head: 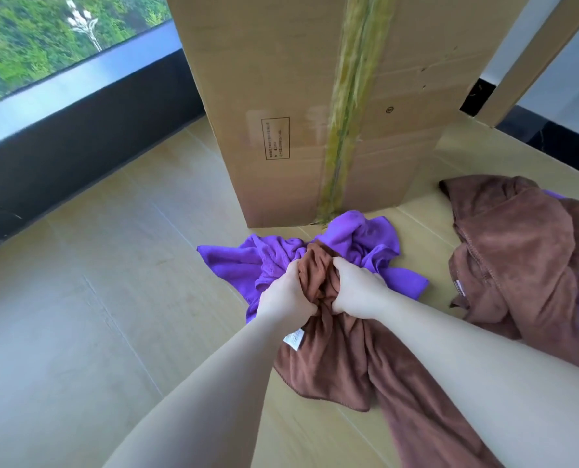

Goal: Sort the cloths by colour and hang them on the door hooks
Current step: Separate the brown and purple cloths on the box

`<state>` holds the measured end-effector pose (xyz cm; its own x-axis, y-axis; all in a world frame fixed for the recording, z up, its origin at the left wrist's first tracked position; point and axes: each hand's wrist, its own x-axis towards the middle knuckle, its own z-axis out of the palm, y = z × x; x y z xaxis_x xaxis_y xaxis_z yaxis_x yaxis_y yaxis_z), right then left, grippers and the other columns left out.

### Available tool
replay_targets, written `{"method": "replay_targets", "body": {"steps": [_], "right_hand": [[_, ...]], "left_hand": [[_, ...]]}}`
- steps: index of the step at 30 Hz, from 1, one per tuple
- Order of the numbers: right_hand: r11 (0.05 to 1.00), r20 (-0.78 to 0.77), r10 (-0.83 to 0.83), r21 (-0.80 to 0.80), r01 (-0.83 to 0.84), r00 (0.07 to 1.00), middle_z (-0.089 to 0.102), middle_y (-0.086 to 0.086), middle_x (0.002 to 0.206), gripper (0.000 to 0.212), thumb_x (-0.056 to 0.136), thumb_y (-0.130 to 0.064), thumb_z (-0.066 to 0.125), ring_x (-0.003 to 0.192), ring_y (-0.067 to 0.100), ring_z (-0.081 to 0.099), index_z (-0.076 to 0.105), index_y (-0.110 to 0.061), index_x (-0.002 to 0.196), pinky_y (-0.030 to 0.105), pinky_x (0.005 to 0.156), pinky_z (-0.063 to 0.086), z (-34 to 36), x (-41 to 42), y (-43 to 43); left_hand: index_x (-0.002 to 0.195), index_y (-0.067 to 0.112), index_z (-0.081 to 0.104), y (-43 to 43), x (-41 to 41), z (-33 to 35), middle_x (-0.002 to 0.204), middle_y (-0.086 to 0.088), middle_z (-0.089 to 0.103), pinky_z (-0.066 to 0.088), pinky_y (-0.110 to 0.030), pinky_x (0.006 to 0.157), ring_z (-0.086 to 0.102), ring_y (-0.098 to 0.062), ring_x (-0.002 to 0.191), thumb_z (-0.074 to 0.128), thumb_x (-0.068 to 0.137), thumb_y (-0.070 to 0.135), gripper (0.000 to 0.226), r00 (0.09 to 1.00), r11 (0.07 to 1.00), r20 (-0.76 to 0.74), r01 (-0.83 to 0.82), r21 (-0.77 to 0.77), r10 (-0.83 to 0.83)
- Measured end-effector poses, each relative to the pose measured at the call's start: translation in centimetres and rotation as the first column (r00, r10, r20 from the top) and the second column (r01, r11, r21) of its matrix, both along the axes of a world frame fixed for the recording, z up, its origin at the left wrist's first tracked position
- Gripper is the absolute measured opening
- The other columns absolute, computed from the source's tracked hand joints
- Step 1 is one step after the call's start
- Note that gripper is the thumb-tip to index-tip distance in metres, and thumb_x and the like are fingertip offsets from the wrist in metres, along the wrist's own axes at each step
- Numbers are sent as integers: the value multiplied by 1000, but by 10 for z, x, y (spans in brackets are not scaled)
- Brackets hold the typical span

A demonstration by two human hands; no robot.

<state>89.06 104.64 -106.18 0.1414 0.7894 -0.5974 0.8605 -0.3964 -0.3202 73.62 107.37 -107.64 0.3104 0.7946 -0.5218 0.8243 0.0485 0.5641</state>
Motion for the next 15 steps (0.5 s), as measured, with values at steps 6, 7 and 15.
{"method": "replay_targets", "body": {"steps": [6, 7, 15], "right_hand": [[995, -110, -52, 83, 61, 993, 68, 0, 96, 63, 65, -20, 76, 94, 31, 65, 47, -28, 121, 40, 84, 53, 42, 11, -21], [994, -105, -55, 86, 64, 993, 68, 0, 98, 65, 66, -21, 75, 95, 31, 64, 47, -30, 123, 39, 84, 53, 54, 12, -26], [990, -108, -94, 100, 105, 990, 68, 2, 119, 77, 72, -24, 76, 111, 35, 61, 43, -32, 141, 39, 93, 51, 165, 19, -70]], "left_hand": [[144, 41, 40, -16, 1, 35, 110, 8, 69, 56, -42, 90, 67, -20, 102, 71, 68, 19, 85, 986, 995, 139, -82, -53, 89], [141, 41, 42, -22, 3, 44, 109, 11, 68, 55, -42, 92, 67, -18, 104, 69, 66, 20, 82, 982, 995, 162, -88, -45, 94], [140, 33, 47, -59, 11, 150, 113, 10, 67, 51, -37, 94, 64, -18, 108, 70, 79, 14, 68, 972, 997, 220, -72, -33, 78]]}}
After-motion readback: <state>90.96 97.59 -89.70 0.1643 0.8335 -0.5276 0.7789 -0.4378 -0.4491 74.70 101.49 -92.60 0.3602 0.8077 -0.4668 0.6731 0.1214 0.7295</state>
